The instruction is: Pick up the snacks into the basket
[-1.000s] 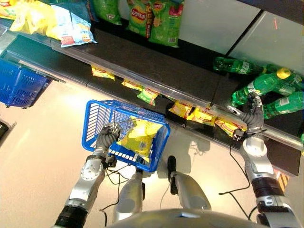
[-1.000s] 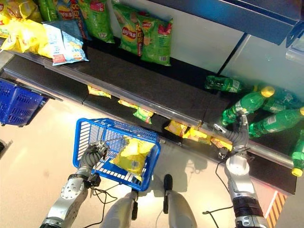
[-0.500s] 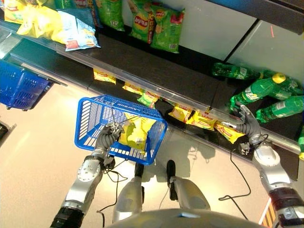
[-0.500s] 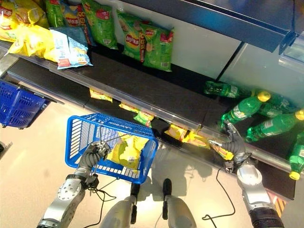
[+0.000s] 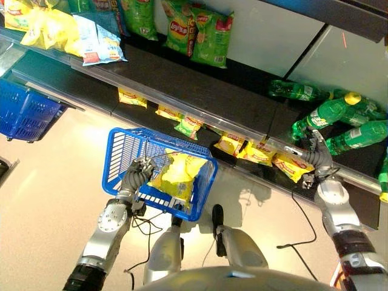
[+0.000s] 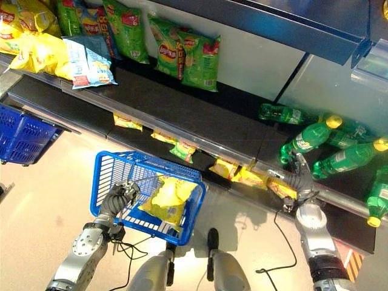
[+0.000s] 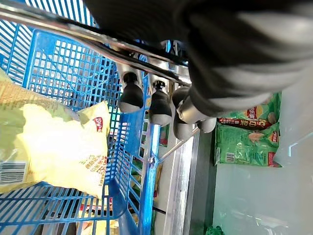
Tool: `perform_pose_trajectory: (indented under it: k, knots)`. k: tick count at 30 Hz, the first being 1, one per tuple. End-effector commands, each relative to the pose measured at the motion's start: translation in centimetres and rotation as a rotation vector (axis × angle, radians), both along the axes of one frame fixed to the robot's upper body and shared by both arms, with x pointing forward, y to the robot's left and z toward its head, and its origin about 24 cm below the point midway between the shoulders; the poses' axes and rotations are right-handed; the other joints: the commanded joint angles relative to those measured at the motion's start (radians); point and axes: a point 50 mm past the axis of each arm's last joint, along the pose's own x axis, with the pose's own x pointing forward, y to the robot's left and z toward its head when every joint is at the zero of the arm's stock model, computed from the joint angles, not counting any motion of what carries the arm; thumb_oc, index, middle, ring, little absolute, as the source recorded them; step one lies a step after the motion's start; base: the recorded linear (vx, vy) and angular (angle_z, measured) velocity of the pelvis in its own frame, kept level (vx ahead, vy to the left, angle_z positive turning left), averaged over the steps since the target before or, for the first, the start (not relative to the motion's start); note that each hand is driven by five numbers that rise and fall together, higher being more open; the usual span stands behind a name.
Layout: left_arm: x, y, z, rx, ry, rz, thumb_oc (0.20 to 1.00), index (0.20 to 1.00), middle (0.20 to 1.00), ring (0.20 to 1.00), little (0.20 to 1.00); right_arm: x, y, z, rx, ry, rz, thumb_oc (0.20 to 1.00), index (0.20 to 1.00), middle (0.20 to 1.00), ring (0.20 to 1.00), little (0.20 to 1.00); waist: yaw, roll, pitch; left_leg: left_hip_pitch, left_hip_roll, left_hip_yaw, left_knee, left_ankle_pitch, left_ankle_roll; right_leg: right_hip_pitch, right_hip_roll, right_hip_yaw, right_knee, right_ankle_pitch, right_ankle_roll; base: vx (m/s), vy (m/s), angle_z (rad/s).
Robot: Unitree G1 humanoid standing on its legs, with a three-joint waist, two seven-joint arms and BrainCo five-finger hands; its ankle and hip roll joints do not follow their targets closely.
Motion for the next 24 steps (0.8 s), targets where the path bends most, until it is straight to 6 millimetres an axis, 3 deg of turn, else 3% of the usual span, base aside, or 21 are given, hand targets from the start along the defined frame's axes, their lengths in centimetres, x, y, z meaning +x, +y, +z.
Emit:
perform_pose_trajectory:
  k: [1,14,24]
  knots:
    - [0.9,-1.2,7.0,-0.081,-0.368,-0.051,0.200,0.200,0.200,0.200,0.200,1.4,-0.8,2.8,-0.001,-0.126,-0.065,1.000,1.000,1.000,1.000,1.000,0.017,-0.033,-0.059,-0.027,-0.072,-0.013,0.130,-0.155,0.034,-0.058,-0.054,0.044,0.007,0.015,0.097,0.00,0.000,0.00]
    - [1.2,-1.3,7.5,-0.095,-0.390,-0.027,0.200,0.200,0.200,0.200,0.200,3.5,0.8,5.1,0.091,-0.248,-0.124,1.000,1.000,1.000,1.000,1.000,0.021,-0.019,-0.041,-0.058,-0.078,0.005,0.154,-0.160,0.040,-0.089,-0.055,0.058,0.024,0.019,0.096,-0.01,0.004,-0.03]
    - [1.3,-1.1,7.8,-0.092,-0.404,-0.002,0.200,0.200,0.200,0.200,0.200,3.3,1.2,4.5,0.127,-0.236,-0.133,1.000,1.000,1.000,1.000,1.000,0.016,-0.019,-0.035,-0.069,-0.081,0.012,0.165,-0.163,0.043,-0.099,-0.055,0.064,0.029,0.021,0.096,0.00,0.002,-0.03]
